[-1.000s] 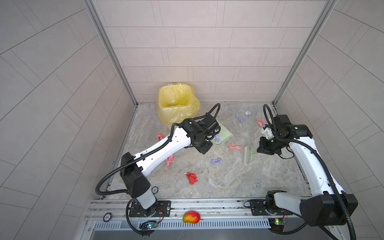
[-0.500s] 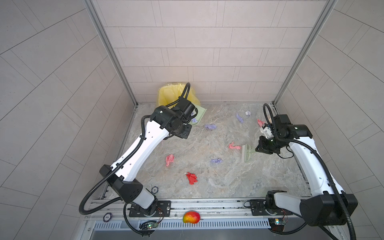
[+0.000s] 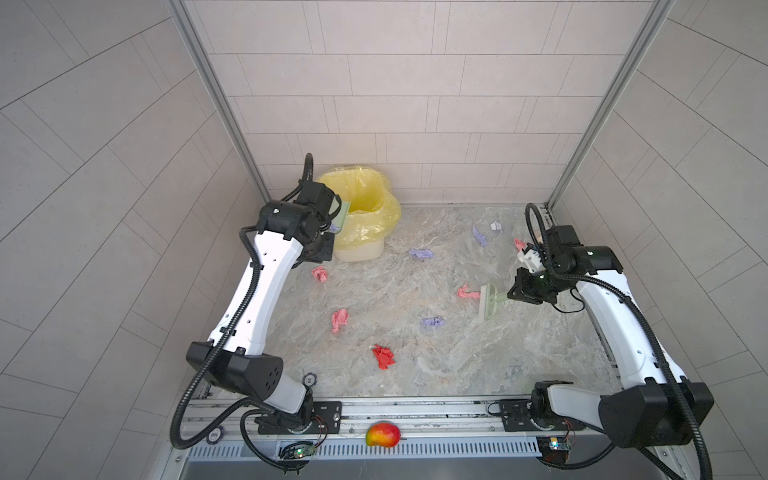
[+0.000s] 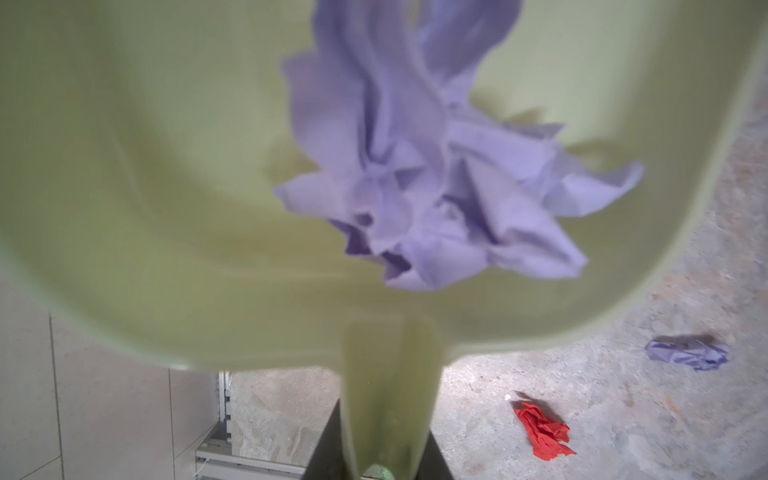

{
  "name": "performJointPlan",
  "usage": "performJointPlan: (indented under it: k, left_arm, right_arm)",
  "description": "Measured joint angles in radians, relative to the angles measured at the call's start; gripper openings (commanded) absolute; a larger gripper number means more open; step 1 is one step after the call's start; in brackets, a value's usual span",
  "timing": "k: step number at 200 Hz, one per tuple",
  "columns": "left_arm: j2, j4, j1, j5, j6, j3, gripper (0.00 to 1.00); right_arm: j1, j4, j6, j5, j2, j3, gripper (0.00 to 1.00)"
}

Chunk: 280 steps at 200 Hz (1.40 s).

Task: Sweep away the paper scraps from the table
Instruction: 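Lift the dustpan with the left gripper and carry it toward the yellow bin, then tip the dustpan over the yellow bin with the left gripper to empty it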

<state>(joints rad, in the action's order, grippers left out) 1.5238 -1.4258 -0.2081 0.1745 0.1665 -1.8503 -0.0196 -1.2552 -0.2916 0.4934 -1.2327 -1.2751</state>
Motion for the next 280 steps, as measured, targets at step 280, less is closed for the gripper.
performJointPlan:
  k: [280]
  left_arm:
    - [0.460,0.073,-0.042,0.588,-0.509,-0.497,0.00]
  right_arm:
    - [0.066,0.010,-0.035,-0.005,-0.031,0.000,0.00]
